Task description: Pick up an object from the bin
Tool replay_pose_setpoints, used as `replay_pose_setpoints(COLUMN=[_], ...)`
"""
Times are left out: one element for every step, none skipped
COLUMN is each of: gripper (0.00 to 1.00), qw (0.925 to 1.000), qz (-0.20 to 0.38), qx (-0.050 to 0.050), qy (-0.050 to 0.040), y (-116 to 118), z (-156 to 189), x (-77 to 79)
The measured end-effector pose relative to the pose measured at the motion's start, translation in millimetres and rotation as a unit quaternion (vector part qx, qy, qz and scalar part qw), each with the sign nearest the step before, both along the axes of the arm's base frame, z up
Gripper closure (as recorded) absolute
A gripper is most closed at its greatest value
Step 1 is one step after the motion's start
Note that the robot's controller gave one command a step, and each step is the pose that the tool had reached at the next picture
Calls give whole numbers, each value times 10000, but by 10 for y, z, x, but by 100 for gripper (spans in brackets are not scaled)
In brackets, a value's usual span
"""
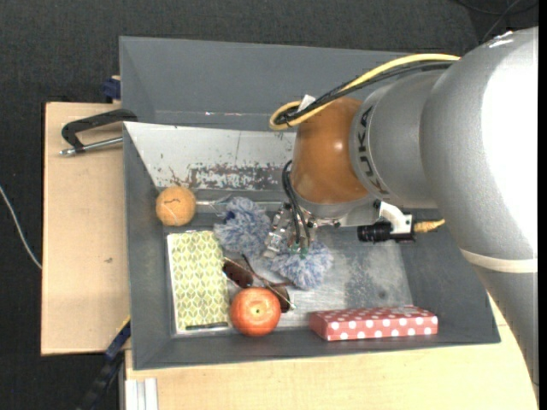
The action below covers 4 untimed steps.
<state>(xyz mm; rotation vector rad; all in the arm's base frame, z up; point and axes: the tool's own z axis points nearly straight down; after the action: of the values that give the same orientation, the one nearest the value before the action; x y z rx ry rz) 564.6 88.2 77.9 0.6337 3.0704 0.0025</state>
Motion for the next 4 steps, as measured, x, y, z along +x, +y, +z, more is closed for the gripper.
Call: replay_pose_setpoints(gripper=[100,100,100,100], qw=[10000,10000,10000,10000], qz=[1,7,5,9], qx=[5,1,1,9], qy=[11,48,60,10], y=[5,5,5,10], z=[60,153,367,564], x=[-3,-21,-31,-7])
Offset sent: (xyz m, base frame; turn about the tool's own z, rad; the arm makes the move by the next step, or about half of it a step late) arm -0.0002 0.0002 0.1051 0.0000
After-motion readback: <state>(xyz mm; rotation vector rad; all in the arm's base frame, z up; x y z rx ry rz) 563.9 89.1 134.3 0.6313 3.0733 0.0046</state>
